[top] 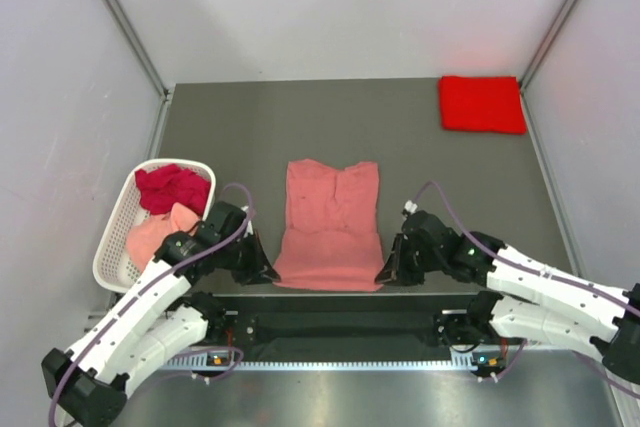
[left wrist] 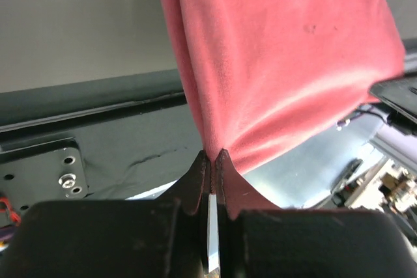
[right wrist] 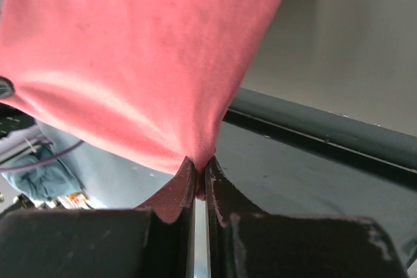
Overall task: Fold and stack the t-shirts
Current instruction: Fold the tshirt
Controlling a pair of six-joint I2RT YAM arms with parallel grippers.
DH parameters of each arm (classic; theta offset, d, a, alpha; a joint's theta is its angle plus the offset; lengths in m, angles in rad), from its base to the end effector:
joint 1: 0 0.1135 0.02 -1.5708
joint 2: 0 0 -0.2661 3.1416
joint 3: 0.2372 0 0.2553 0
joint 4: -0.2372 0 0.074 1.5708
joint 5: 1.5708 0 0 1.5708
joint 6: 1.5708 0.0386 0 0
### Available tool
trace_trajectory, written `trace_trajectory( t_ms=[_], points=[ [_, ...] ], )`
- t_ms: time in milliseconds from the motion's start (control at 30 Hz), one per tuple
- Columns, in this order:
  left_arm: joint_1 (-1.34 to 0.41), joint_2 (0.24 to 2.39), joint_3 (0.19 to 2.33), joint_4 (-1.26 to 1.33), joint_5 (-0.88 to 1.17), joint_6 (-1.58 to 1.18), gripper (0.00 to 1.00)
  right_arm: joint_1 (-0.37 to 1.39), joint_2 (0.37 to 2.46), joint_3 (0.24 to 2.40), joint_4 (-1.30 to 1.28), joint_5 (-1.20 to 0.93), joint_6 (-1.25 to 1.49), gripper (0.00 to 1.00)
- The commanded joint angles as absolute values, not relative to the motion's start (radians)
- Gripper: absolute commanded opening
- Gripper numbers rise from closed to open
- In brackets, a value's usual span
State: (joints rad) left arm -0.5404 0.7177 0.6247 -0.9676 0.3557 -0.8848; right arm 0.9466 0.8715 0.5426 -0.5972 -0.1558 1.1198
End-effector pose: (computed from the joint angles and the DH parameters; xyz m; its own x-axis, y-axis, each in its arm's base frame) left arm 0.1011 -0.0764 0.2290 -0.9600 -0.2699 -0.0742 -0.1811 0.8012 -0.5704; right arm 0.0947 0.1417 0.2041 -0.9741 0.1689 -0.1503 0.0473 0.8024 0.5949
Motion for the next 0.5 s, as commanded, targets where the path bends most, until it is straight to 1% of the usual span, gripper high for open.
trace_trajectory(
  t_ms=[0, 33, 167, 267, 300, 467],
  points=[
    [-0.537, 0.761, 0.760, -1.045, 0.252, -0.848, 0.00, 0.919, 0.911, 0.668, -0.730, -0.067, 1.097, 0.00],
    [-0.538, 0.790, 0.784, -1.045, 0.218, -0.847, 0.00, 0.901, 0.926, 0.682, -0.733, -0.090, 1.069, 0.00],
    [-0.537, 0.925, 0.882, -1.023, 0.207, -0.827, 0.00, 0.810, 0.989, 0.770, -0.758, -0.106, 0.991, 0.00],
    [-0.522, 1.028, 0.955, -1.000, 0.177, -0.798, 0.00, 0.692, 1.038, 0.834, -0.764, -0.164, 0.899, 0.00],
    [-0.511, 1.079, 0.995, -0.983, 0.179, -0.779, 0.00, 0.639, 1.057, 0.865, -0.762, -0.181, 0.872, 0.00],
    [-0.420, 1.215, 1.098, -0.930, 0.210, -0.727, 0.00, 0.531, 1.217, 1.009, -0.784, -0.252, 0.721, 0.00]
  ],
)
